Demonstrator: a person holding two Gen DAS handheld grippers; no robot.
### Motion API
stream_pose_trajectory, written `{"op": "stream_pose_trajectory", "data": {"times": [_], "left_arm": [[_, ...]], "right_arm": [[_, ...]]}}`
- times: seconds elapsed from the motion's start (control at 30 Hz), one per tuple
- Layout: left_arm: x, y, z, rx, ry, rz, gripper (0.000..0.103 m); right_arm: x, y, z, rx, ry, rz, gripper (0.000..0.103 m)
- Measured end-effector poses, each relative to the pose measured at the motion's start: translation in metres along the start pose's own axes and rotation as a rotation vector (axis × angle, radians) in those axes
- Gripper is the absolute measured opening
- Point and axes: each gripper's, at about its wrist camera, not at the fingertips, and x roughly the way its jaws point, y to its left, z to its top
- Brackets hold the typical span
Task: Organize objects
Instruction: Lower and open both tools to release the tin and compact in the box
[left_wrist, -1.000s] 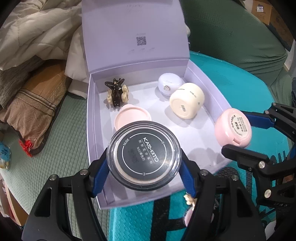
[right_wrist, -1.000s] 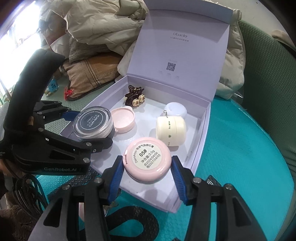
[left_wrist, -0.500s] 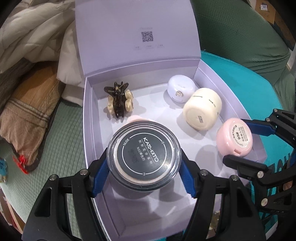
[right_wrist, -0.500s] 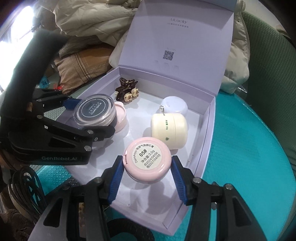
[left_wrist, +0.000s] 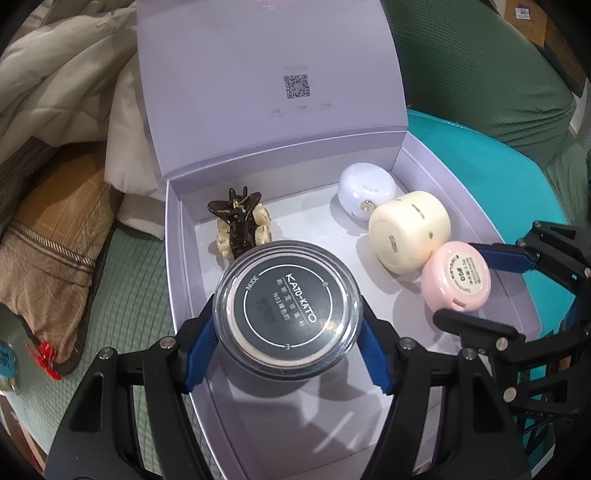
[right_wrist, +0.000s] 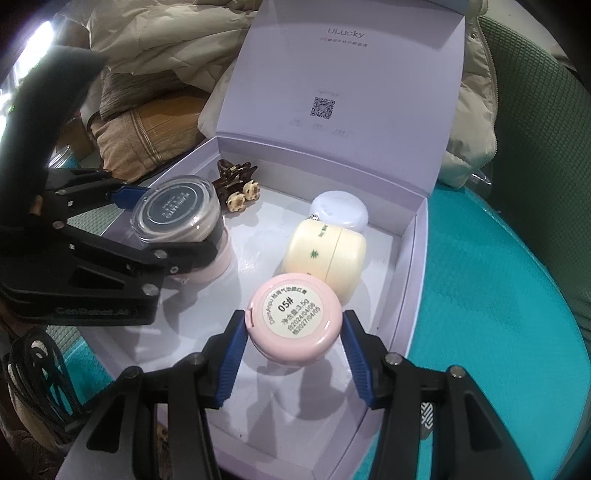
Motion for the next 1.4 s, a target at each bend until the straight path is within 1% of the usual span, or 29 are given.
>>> {"op": "stream_pose_trajectory", "data": {"times": [0.13, 0.27, 0.43, 0.53, 0.73, 0.77, 0.83, 0.87, 1.0, 1.2, 1.4], "left_arm": [[-0.006, 0.004, 0.002, -0.012, -0.034, -0.003, 0.067], [-0.005, 0.006, 0.004, 0.005, -0.041, 0.013, 0.067], [-0.001, 0.002, 0.005, 0.034, -0.050, 0.041, 0.067], [0.000, 0.000, 0.005, 0.038, -0.046, 0.032, 0.067], [0.003, -0.007, 0.005, 0.054, -0.027, 0.057, 0.067], [0.005, -0.009, 0.005, 0.052, -0.014, 0.042, 0.067], [0.010, -0.007, 0.005, 0.017, 0.030, -0.010, 0.067], [0.008, -0.007, 0.005, 0.011, 0.018, -0.005, 0.067], [0.006, -0.007, 0.005, -0.007, 0.012, -0.017, 0.067], [0.003, -0.013, 0.005, 0.001, 0.018, -0.007, 0.067], [0.003, -0.023, 0.006, 0.020, 0.026, 0.004, 0.068]], "right_arm": [[0.005, -0.001, 0.003, 0.011, 0.005, 0.020, 0.052], [0.008, 0.003, 0.003, -0.003, 0.018, 0.015, 0.052], [0.008, 0.002, 0.001, 0.013, 0.021, 0.004, 0.052], [0.009, 0.000, -0.002, 0.015, 0.035, 0.001, 0.052], [0.010, 0.003, -0.007, 0.006, 0.052, 0.004, 0.052], [0.009, 0.004, -0.008, 0.000, 0.045, -0.001, 0.052], [0.010, 0.004, -0.008, 0.003, 0.051, 0.002, 0.052], [0.010, 0.005, -0.008, 0.003, 0.048, 0.000, 0.052], [0.011, 0.007, -0.008, -0.004, 0.047, -0.005, 0.052], [0.015, 0.008, -0.005, -0.010, 0.052, -0.009, 0.052], [0.020, 0.010, -0.002, -0.010, 0.054, 0.006, 0.052]]}}
